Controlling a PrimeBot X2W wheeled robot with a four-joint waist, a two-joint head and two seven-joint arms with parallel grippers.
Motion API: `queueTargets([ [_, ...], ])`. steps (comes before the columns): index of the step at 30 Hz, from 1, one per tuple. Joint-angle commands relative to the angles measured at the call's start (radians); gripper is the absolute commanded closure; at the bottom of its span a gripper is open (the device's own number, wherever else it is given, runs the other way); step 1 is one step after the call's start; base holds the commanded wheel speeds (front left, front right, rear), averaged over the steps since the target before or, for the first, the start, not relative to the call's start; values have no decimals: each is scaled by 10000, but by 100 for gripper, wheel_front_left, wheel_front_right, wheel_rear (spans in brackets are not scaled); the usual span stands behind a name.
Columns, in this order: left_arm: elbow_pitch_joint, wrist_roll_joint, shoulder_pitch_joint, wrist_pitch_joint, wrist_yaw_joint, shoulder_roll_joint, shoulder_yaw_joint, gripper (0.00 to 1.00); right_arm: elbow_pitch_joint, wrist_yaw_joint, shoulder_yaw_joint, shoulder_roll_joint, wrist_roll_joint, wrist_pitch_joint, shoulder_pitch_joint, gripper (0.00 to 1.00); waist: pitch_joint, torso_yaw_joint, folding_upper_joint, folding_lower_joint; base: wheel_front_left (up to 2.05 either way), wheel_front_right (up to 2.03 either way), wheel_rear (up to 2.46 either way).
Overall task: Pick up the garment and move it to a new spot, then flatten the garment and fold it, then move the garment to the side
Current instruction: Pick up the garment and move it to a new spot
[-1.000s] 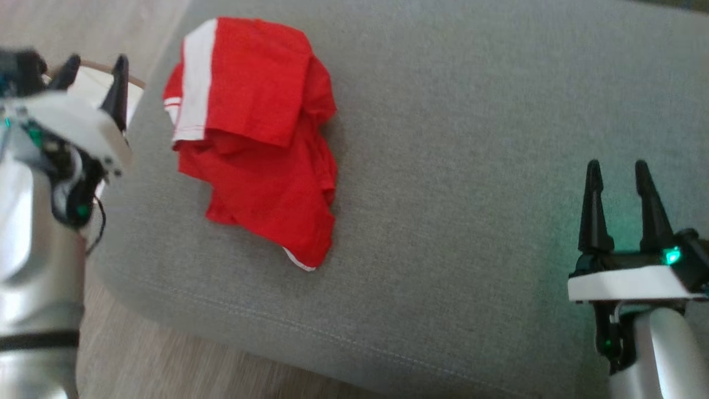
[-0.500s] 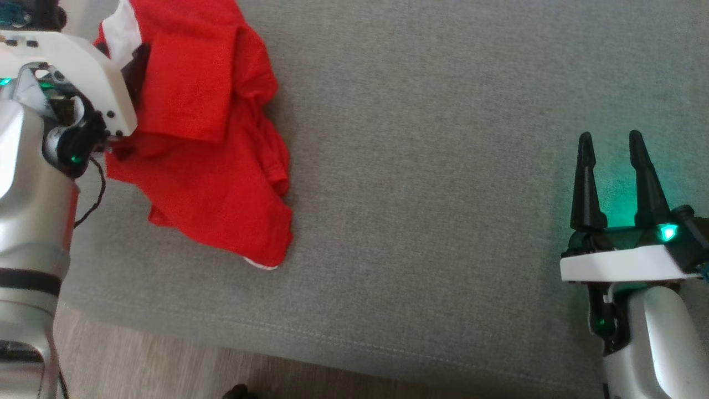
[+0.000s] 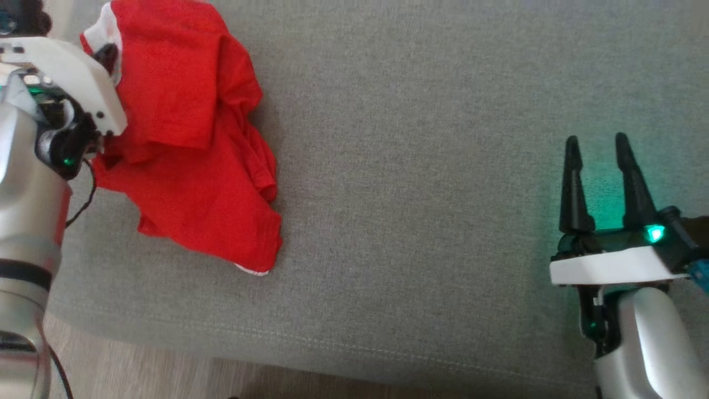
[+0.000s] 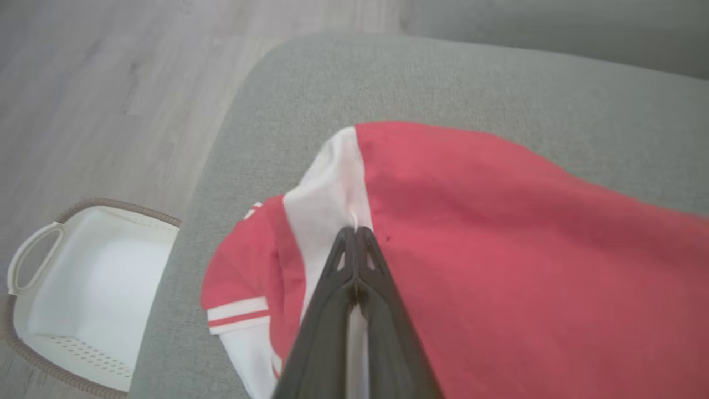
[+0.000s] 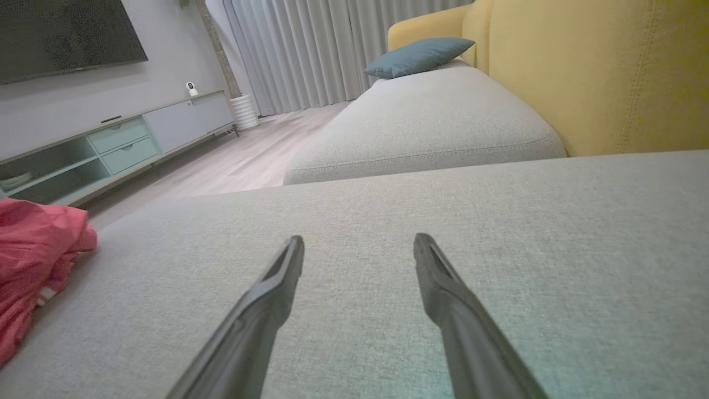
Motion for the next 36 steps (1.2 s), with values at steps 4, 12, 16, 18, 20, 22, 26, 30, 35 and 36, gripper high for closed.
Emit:
queueTargets([
  [4,-40,10,-702,-1331,29,823,501,100,-104,75,534,-43,244,-109,41,0,-860,-170,0,-1,0,0,0],
  [12,-469,-158,-629,-3066,129,702,866,100,128,75,711,-43,663,-109,450,0,-2006,-334,0,-1,0,0,0],
  [16,-1125,-243,-480,-3661,344,475,987,100,222,75,747,-43,850,-109,631,0,-2516,-367,0,-1,0,0,0],
  [18,-1527,-255,-334,-3804,468,372,988,100,235,75,779,-43,947,-109,672,0,-2710,-414,0,-1,0,0,0],
  [20,-1964,-265,-155,-3833,606,290,968,100,204,75,772,-43,1041,-109,695,0,-2850,-460,0,-1,0,0,0],
  [22,-2663,-148,155,-3769,863,270,840,100,187,75,722,-43,1114,-109,717,0,-2974,-561,0,-1,0,0,0],
  [26,-3607,-147,652,-3520,1119,191,693,100,183,75,664,-43,1155,-109,705,0,-3066,-823,0,-1,0,0,0],
  [30,-4632,-212,1036,-3254,1405,7,579,100,149,75,663,-43,1263,-109,645,0,-3092,-1170,0,-1,0,0,0],
  [35,-5798,-221,1251,-2900,1736,-346,320,100,64,75,806,-43,1414,-109,544,0,-3042,-1738,0,-1,0,0,0],
  [36,-5989,-199,1248,-2856,1807,-403,275,100,41,75,837,-43,1444,-109,509,0,-3013,-1872,0,-1,0,0,0],
])
